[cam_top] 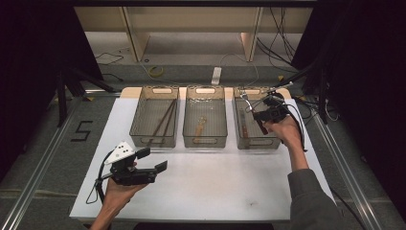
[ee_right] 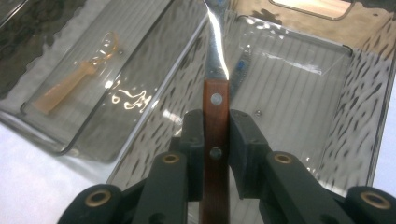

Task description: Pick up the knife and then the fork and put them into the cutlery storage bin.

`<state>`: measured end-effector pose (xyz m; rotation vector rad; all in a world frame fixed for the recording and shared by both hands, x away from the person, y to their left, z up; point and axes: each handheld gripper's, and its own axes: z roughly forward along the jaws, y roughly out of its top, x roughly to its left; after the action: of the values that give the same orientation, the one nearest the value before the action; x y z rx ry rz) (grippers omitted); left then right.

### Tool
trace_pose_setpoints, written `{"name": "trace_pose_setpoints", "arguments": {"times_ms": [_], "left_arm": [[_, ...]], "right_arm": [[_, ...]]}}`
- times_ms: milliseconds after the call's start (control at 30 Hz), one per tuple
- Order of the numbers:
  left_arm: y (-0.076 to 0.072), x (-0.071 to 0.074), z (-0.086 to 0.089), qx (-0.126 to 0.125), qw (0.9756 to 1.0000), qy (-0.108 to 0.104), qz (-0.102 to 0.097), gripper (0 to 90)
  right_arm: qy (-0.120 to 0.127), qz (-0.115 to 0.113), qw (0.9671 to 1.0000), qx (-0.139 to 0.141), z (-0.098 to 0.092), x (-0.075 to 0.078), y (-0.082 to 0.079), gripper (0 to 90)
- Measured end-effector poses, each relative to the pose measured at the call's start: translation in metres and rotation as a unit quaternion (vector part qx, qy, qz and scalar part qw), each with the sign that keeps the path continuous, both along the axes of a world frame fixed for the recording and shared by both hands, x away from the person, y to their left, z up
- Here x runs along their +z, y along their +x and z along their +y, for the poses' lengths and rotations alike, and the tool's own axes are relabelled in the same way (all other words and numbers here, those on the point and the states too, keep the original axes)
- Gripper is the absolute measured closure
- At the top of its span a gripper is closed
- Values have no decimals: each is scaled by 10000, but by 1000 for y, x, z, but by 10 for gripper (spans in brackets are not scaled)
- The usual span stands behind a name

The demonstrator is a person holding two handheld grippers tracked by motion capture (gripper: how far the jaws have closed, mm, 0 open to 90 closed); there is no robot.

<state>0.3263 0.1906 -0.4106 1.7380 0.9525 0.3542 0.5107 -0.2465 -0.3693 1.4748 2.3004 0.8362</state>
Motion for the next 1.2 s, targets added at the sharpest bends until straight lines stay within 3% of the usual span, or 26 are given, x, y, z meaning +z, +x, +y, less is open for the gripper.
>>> {"name": "trace_pose_setpoints", "arguments": {"times_ms": [333,800,833,900,1000,1200], "left_arm": [[0,1,-1,-7,10000,6,-27,153],[0,1,0,11,10000,-1,-6,152],[0,1,0,9,10000,-2,-4,152],[-1,1,0,6,10000,2,15,152],[-1,1,1,10,10000,-24,18,152],[-1,1,0,3,10000,-20,19,152]], "right_arm": [[-54,84,9996,-260,-2,-8,9,772],[-54,326,9992,-217,5,-20,17,760],[-22,335,9993,-191,5,-20,18,746],[98,363,9991,-175,4,-19,19,628],[250,320,9992,-24,4,-15,18,553],[311,186,9993,119,4,-7,8,481]]}}
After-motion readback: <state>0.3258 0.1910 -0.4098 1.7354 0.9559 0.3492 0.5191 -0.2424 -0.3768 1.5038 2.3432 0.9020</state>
